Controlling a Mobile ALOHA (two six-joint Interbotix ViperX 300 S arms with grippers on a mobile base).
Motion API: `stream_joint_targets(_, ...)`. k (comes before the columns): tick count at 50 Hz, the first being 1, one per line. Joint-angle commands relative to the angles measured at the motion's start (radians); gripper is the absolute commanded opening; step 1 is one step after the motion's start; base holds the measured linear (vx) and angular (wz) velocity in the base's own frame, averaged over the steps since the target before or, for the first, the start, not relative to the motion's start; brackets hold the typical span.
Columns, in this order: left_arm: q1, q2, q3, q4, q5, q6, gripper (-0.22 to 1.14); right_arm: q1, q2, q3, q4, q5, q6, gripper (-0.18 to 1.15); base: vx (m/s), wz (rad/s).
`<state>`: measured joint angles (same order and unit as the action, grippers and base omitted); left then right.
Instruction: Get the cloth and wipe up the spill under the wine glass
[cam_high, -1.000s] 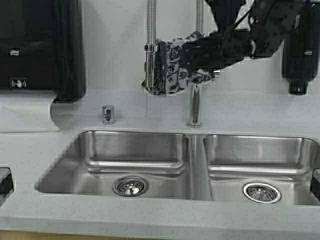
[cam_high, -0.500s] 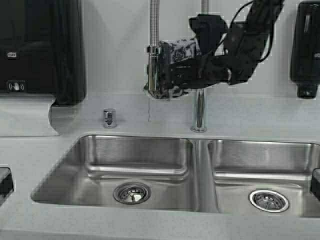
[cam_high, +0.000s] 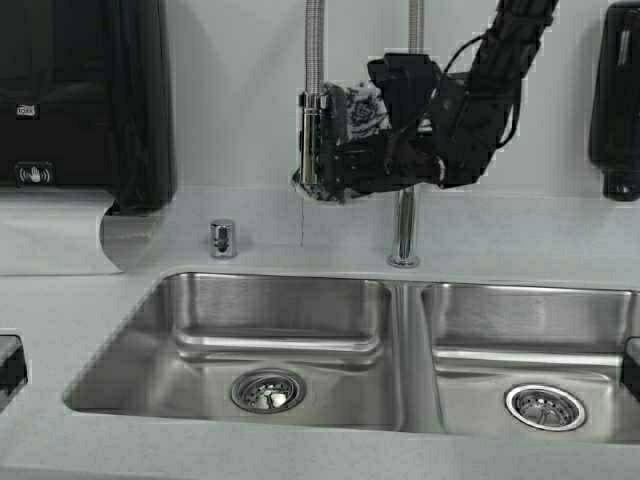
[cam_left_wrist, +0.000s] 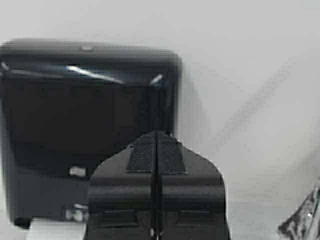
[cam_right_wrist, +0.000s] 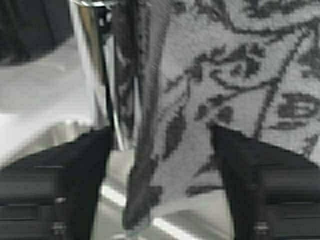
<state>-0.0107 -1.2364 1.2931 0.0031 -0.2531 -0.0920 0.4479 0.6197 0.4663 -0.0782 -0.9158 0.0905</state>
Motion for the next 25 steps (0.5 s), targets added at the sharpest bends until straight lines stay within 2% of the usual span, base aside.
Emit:
stream_joint_targets(1, 0.000, 0.008, -0.009, 0.000, -0.005, 0.002, 0.02, -0.011, -0.017, -0.018, 0.003, -0.011, -0.002, 0.65, 0.00, 0.00)
stream_joint_targets(9, 0.000, 0.006, -0.006, 0.000, -0.005, 0.002, 0.02, -0.011, -0.017, -0.018, 0.003, -0.011, -0.002, 0.19, 0.00, 0.00)
stream_joint_targets(14, 0.000, 0.006, -0.005, 0.000, -0.005, 0.002, 0.02, -0.011, -0.029, -0.012, 0.003, -0.015, -0.003, 0.02, -0.01, 0.01)
stream_joint_targets(25, 0.000, 0.006, -0.005, 0.000, -0.005, 0.002, 0.02, -0.011, -0.160, 0.015, 0.003, -0.110, -0.046, 0.05, -0.01, 0.01)
